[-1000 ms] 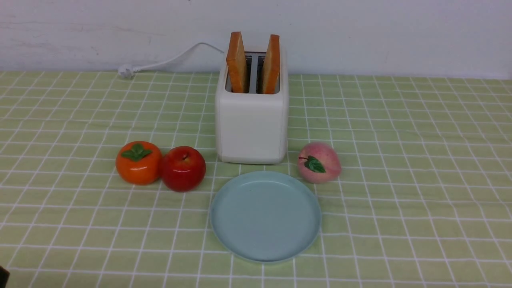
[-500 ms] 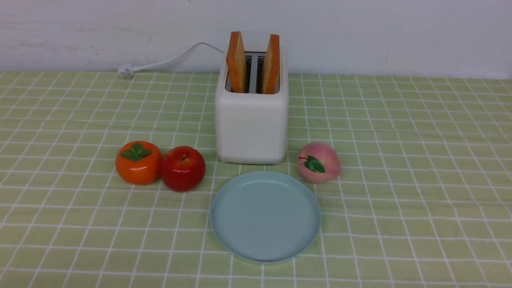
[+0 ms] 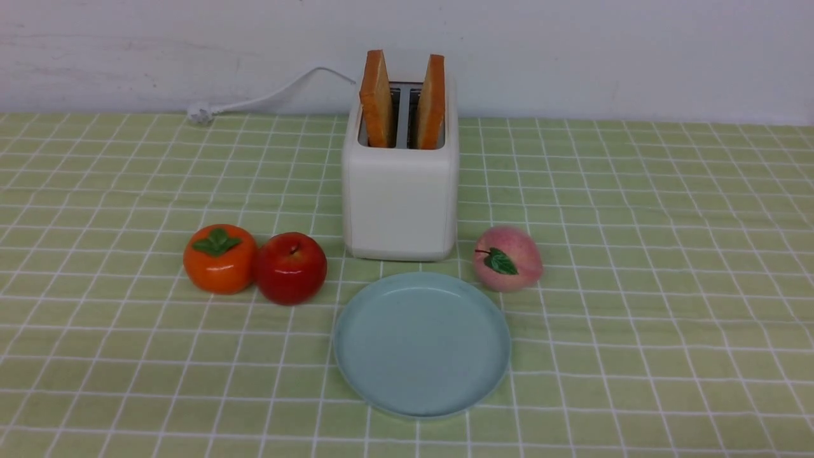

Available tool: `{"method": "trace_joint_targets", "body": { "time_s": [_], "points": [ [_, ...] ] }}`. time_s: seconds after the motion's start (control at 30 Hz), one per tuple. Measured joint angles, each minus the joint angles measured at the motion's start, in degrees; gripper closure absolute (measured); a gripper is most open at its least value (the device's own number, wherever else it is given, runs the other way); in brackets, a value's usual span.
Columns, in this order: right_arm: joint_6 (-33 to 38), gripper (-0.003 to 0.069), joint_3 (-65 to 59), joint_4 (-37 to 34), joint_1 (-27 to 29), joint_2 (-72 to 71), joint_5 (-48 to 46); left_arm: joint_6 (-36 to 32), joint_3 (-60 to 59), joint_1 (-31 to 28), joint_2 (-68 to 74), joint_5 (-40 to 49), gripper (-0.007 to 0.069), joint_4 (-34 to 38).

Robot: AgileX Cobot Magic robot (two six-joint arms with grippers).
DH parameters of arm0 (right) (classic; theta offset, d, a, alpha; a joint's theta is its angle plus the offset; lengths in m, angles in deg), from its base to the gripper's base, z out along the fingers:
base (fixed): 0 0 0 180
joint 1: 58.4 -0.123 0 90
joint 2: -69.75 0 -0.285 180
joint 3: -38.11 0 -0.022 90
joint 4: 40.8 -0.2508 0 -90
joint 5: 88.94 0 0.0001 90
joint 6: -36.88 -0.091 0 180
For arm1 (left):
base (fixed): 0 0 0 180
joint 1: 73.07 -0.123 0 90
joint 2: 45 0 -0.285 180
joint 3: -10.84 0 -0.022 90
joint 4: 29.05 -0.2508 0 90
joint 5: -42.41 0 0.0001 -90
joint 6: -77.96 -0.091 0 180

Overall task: Take toasted bread from bread machine on green coffee tablecloth place on plate.
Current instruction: 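Reach for a toast slice standing in the toaster with the left gripper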

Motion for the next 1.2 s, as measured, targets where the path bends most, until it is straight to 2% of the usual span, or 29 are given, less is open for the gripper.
{"method": "trace_joint_targets", "body": {
  "time_s": [0.13, 0.27, 0.4, 0.43, 0.47, 0.5, 0.53, 0.63, 0.73, 0.77, 0.87, 0.9, 0.93, 1.07, 1.2],
  "points": [
    [1.4, 0.0494, 6.3, 4.7, 0.0, 1.5, -6.0, -5.4, 1.1, 0.0, 7.2, -5.4, 0.0638, 2.9],
    [7.6, 0.0564, 15.6, 6.9, 0.0, 7.0, -14.0, -10.2, 5.4, 0.0, 16.7, -6.3, 0.0638, 5.9],
    [18.1, 0.0597, 23.3, 5.5, 0.0, 12.5, -21.2, -15.2, 12.5, 0.0, 26.1, -5.1, 0.0638, 9.2],
    [18.6, 0.0597, 23.6, 5.1, 0.0, 12.7, -21.4, -15.4, 12.9, 0.0, 27.0, -5.0, 0.0638, 9.4],
    [23.3, 0.0601, 26.0, 2.8, 0.0, 14.5, -22.2, -17.3, 15.6, 0.1, 30.3, -4.1, 0.0638, 11.5],
    [23.3, 0.0601, 26.0, 2.5, 0.0, 14.5, -22.3, -17.8, 16.2, 0.1, 30.7, -4.0, 0.0638, 12.1],
    [27.5, 0.0602, 27.7, -0.5, 0.0, 15.8, -22.4, -20.3, 18.3, 1.4, 34.1, -3.8, 0.0638, 14.5],
    [33.8, 0.0603, 28.9, -5.8, 0.0, 17.0, -22.4, -25.6, 20.4, 5.8, 38.2, -5.6, 0.0638, 19.2],
    [41.6, 0.0603, 29.1, -12.6, 0.0, 18.0, -22.5, -32.8, 22.1, 14.5, 42.7, -12.3, 0.0638, 25.0],
    [41.6, 0.0603, 29.1, -13.0, 0.0, 18.0, -22.5, -33.8, 22.2, 15.8, 43.3, -12.9, 0.0638, 25.7],
    [50.7, 0.0603, 29.4, -21.1, 0.0, 18.9, -23.1, -40.3, 24.3, 26.7, 49.9, -24.1, 0.0638, 28.7],
    [51.7, 0.0603, 29.5, -21.5, 0.0, 19.0, -23.3, -40.3, 24.4, 26.7, 49.9, -24.7, 0.0638, 28.7],
    [55.0, 0.0603, 29.7, -25.0, 0.0, 19.2, -23.6, -41.7, 26.0, 31.1, 53.9, -28.5, 0.0638, 28.5],
    [61.3, 0.0603, 30.6, -30.7, 0.0, 20.0, -24.4, -41.4, 30.1, 36.0, 62.2, -33.6, 0.0607, 24.9],
    [64.4, 0.0603, 30.7, -33.7, 0.0, 20.0, -24.8, -35.6, 36.2, 36.6, 71.9, -38.5, 0.0454, 22.5]
  ]
}}
